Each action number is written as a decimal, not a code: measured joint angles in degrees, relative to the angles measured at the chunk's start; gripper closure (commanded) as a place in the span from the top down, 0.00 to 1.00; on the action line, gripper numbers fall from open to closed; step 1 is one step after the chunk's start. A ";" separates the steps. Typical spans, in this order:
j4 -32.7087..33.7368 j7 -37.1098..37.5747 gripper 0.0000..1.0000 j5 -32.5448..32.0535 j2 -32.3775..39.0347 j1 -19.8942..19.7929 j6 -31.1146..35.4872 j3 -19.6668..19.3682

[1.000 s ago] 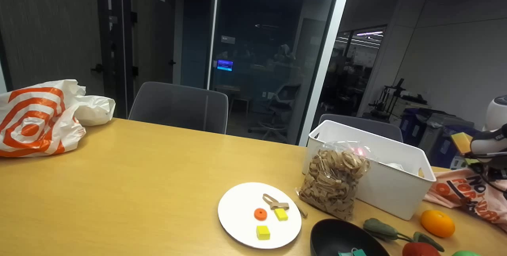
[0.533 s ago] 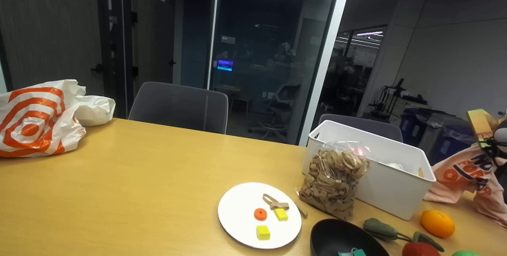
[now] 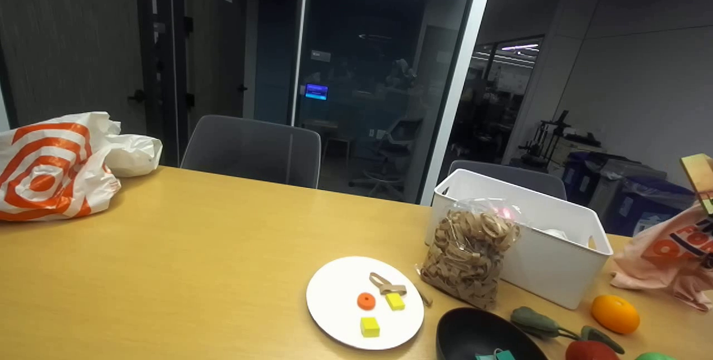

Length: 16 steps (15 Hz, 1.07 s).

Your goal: Remove the peach shirt from the basket, then unfold it

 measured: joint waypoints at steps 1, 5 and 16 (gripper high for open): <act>0.45 4.17 0.11 -4.09 0.77 2.81 -0.05 -4.31; 1.52 18.49 0.11 -17.33 5.84 14.90 -1.95 -19.87; -1.58 -4.58 0.11 -23.30 6.67 24.23 -22.04 -24.30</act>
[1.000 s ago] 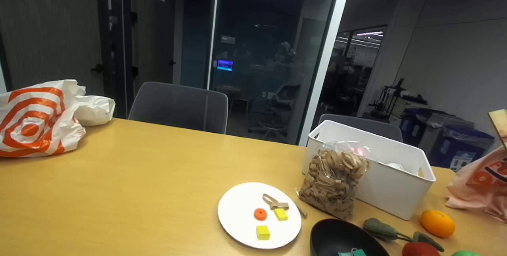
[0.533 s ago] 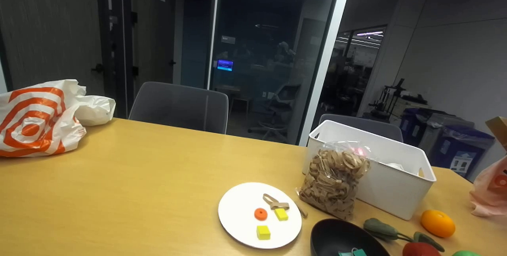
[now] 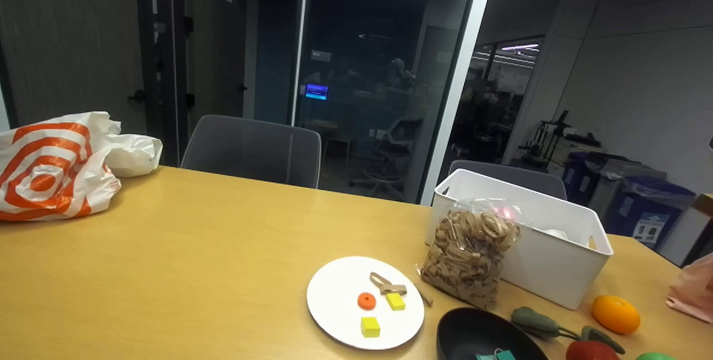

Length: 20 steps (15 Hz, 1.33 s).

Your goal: Remove the peach shirt from the basket, then unfold it

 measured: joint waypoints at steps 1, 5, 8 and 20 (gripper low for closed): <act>-0.19 -4.12 0.11 0.00 -1.11 -0.01 -0.94 0.00; -1.69 -19.81 0.11 0.00 -6.05 0.02 -3.70 0.00; -3.48 -29.39 0.11 0.70 -7.58 -0.13 -6.11 1.11; -1.10 -10.97 0.12 -20.71 -2.81 -24.54 15.93 29.42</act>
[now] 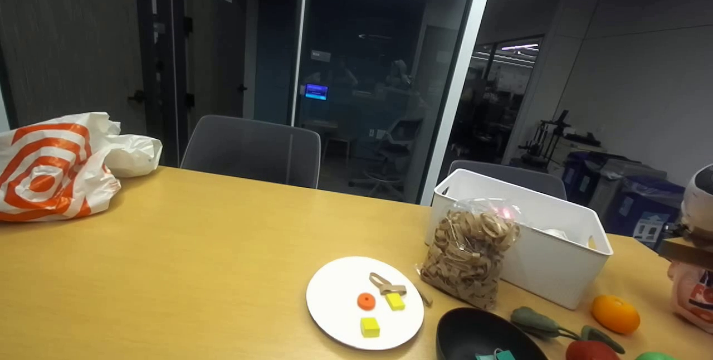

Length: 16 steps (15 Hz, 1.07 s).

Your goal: Remove the peach shirt from the basket, then unfold it

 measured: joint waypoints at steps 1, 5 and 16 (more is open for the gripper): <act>1.20 4.27 0.12 -3.58 1.17 -0.20 3.07 -0.78; 8.57 21.10 0.13 -16.58 3.84 -0.56 8.35 -1.30; 19.66 56.28 0.92 -40.40 5.16 -17.38 -3.76 25.21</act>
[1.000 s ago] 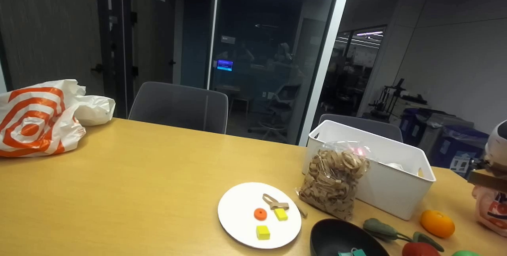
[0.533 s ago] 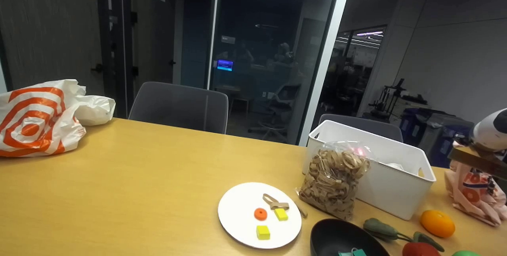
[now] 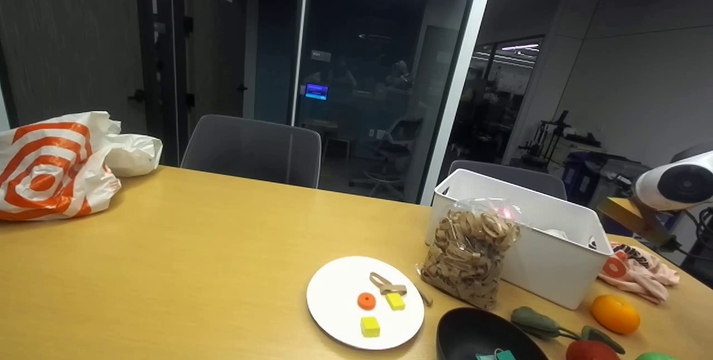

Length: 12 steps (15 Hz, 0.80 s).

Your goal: Remove the peach shirt from the basket, then unfold it

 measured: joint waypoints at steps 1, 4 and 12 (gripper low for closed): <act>-0.11 -0.06 0.98 0.00 0.03 -2.16 -1.20 2.46; -1.86 -0.06 1.00 0.00 0.12 -4.77 -4.11 3.83; -6.79 -1.14 1.00 1.85 0.08 -7.59 2.73 1.45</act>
